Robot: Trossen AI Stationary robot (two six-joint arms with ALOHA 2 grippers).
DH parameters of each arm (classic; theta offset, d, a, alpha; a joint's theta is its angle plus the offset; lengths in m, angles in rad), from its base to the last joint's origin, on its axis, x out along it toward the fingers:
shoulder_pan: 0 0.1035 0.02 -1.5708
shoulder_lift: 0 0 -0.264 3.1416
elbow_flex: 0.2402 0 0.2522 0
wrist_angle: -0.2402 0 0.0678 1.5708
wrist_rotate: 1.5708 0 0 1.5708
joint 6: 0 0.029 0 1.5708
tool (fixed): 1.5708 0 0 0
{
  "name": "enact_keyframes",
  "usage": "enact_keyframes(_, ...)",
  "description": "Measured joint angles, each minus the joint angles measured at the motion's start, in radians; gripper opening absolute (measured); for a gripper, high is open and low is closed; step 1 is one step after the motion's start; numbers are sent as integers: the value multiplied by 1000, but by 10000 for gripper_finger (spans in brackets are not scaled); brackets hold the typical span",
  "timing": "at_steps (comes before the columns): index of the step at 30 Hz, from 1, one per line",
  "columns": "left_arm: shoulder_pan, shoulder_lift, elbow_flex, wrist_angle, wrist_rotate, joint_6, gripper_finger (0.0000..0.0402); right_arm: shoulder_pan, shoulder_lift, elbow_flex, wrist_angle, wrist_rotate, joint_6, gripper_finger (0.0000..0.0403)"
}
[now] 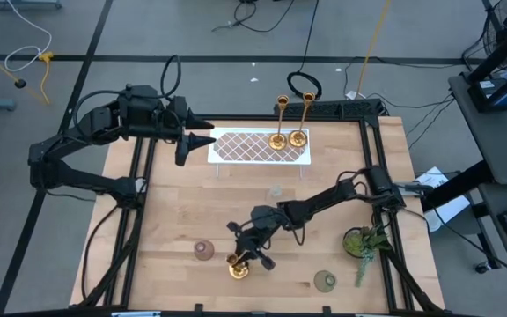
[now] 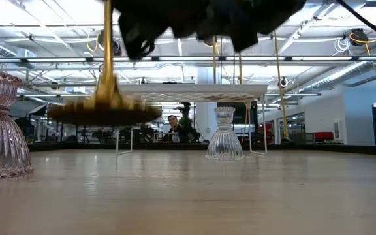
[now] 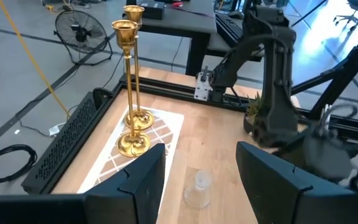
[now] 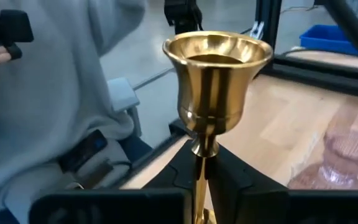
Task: Pick & Place candle stick holders
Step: Put the gold candle holder on the shelf
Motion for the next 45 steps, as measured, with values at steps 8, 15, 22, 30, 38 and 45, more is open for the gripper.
enact_keyframes(8, 0, 0, 0, 0, 0, -4, 204, -15, -285, 0, -406, 260, -71, 22)
enact_keyframes(15, 0, 0, 0, 0, 0, 5, 205, 5, -616, -48, -637, 566, -193, 11)
enact_keyframes(22, 0, 0, 0, 2, -1, 24, 205, -78, -917, -320, -581, 922, -190, 19)
enact_keyframes(30, 0, 7, -11, 68, -50, 78, 205, -339, -1078, -597, -336, 895, -189, 15)
enact_keyframes(38, 0, 80, -114, 263, -90, 150, 205, -462, -1087, -631, -387, 779, -98, 12)
enact_keyframes(45, 0, 207, -143, 429, -116, 188, 205, -482, -1088, -631, -424, 781, -53, 17)
